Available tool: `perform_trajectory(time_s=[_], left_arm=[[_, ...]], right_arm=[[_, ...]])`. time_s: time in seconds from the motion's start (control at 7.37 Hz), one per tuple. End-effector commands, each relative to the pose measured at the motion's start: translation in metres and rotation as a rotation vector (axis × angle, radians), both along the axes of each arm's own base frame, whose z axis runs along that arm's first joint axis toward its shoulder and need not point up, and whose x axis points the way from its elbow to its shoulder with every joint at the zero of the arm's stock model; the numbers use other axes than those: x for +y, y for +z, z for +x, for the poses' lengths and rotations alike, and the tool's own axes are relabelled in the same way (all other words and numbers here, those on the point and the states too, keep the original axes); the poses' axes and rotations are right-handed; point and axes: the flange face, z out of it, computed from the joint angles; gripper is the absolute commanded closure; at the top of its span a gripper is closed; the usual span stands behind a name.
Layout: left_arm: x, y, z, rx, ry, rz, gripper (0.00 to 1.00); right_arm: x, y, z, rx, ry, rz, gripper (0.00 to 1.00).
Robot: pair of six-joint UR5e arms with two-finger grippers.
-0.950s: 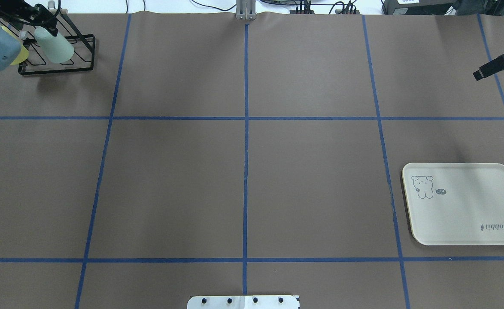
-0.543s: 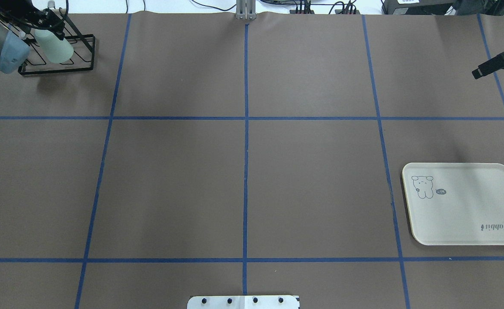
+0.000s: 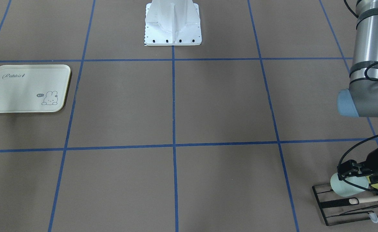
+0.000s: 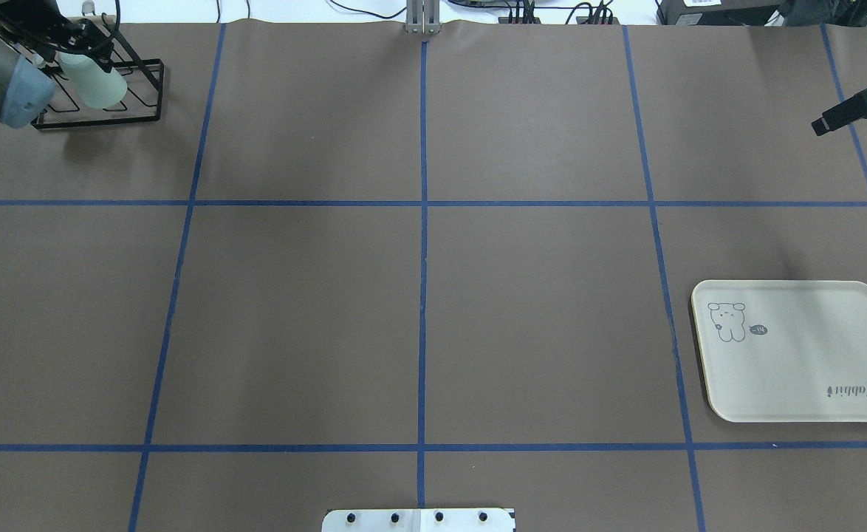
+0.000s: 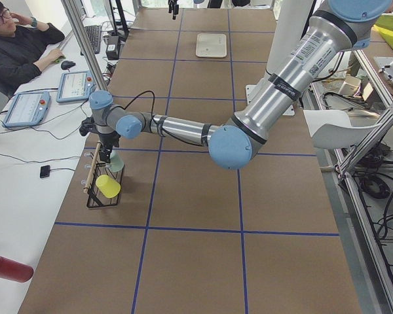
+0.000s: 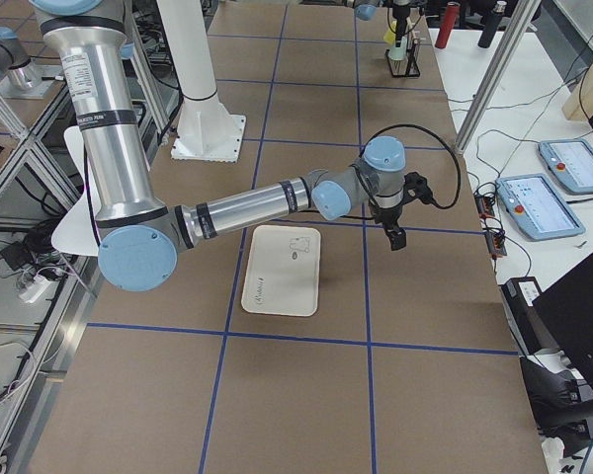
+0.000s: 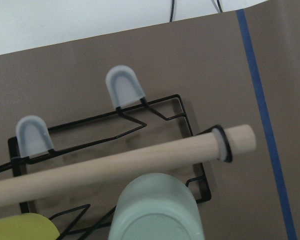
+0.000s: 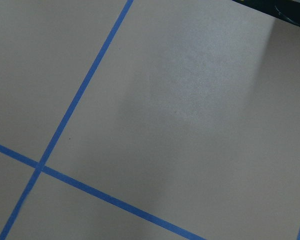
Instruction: Left arm grabs green cup and hands to right arm on tray
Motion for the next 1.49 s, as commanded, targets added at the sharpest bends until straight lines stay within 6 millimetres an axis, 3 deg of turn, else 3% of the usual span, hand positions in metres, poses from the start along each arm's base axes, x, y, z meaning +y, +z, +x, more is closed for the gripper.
perform_trajectory(time_s=[0.0, 0.14, 0.41, 0.81, 0.95, 1.36], left_arm=[[0.0, 0.0, 0.001, 0.0, 0.0, -0.002, 0.15], [0.0, 0.001, 0.001, 0.0, 0.0, -0.003, 0.28], [0.001, 0.001, 0.001, 0.0, 0.0, -0.004, 0.41], [0.0, -0.003, -0.004, 0.003, -0.01, 0.0, 0.77], [-0.001, -0.005, -0.006, 0.006, -0.012, 0.004, 0.83], [-0.001, -0.022, -0.027, 0.026, -0.03, 0.024, 0.84]], right_arm=[[0.0, 0.0, 0.0, 0.0, 0.0, 0.0, 0.0], [0.0, 0.0, 0.0, 0.0, 0.0, 0.0, 0.0], [0.0, 0.0, 0.0, 0.0, 0.0, 0.0, 0.0], [0.0, 0.0, 0.0, 0.0, 0.0, 0.0, 0.0], [0.0, 0.0, 0.0, -0.001, -0.001, 0.0, 0.0], [0.0, 0.0, 0.0, 0.0, 0.0, 0.0, 0.0]])
